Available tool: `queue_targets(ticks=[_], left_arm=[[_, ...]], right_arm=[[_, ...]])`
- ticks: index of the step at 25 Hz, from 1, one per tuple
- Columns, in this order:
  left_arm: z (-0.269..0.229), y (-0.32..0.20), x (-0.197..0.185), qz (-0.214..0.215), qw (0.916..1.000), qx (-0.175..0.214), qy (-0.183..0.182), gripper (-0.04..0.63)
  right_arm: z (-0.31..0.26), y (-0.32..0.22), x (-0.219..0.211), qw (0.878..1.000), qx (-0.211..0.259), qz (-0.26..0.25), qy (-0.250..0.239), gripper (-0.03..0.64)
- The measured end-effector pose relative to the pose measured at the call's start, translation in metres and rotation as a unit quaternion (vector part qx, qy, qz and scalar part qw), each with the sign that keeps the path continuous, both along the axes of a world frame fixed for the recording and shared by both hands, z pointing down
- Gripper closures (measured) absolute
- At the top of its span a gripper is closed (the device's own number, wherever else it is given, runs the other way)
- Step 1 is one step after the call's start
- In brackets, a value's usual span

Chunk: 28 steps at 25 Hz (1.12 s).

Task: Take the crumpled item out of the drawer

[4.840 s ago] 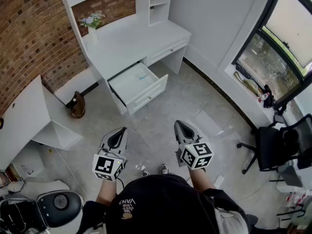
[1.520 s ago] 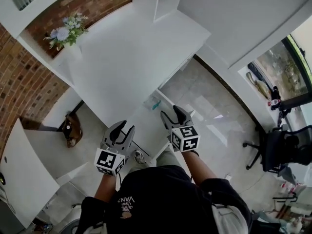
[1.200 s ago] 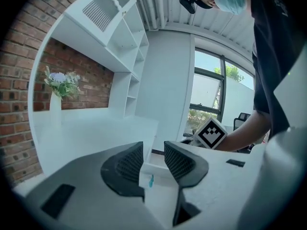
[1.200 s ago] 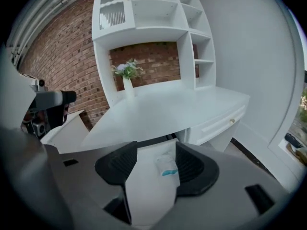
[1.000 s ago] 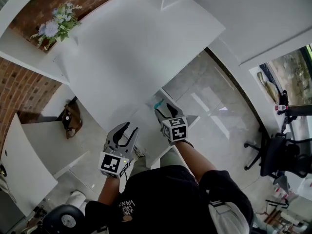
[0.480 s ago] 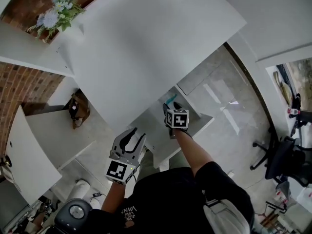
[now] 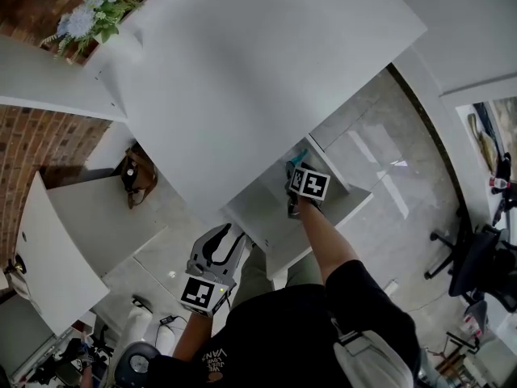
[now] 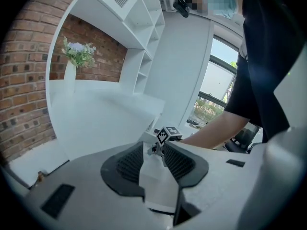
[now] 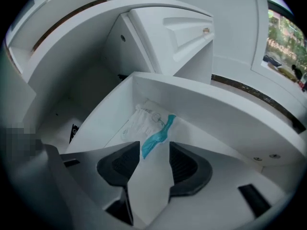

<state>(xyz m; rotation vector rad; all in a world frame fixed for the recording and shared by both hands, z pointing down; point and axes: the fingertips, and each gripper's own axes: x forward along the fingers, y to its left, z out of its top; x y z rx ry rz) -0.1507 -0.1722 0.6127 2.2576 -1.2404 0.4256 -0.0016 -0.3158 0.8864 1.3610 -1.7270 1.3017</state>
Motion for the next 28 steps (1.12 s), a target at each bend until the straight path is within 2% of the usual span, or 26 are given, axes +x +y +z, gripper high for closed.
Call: queue_targets(ticks=[5,7,9,15,21,28], left_arm=[[0.003,0.008,-0.005,0.002,1.0,-0.002,-0.002,0.479],[0.003,0.01,-0.008,0.002,1.0,-0.002,-0.003,0.479],[0.004,0.012,-0.011,0.003,1.0,-0.003,-0.003,0.479],[0.001,0.011,-0.012,0.004,1.0,0.002,0.001,0.479],[-0.008,0.008,-0.006,0.015,0.9997,0.019,0.01,0.479],[-0.024,0.009,-0.001,0.03,0.9986,0.04,0.018,0.479]], right_arm=[[0.009,0.0,-0.007,1.0,-0.003,0.002,-0.022,0.482],[0.007,-0.001,-0.009,1.0,0.005,-0.003,-0.026,0.559],[0.004,-0.002,-0.009,1.0,0.009,-0.006,-0.021,0.59],[-0.01,0.001,-0.002,1.0,0.02,-0.013,-0.002,0.607],[-0.037,0.006,0.001,0.994,0.033,-0.09,0.056,0.609],[-0.089,0.015,0.003,0.988,0.074,-0.114,0.072,0.609]])
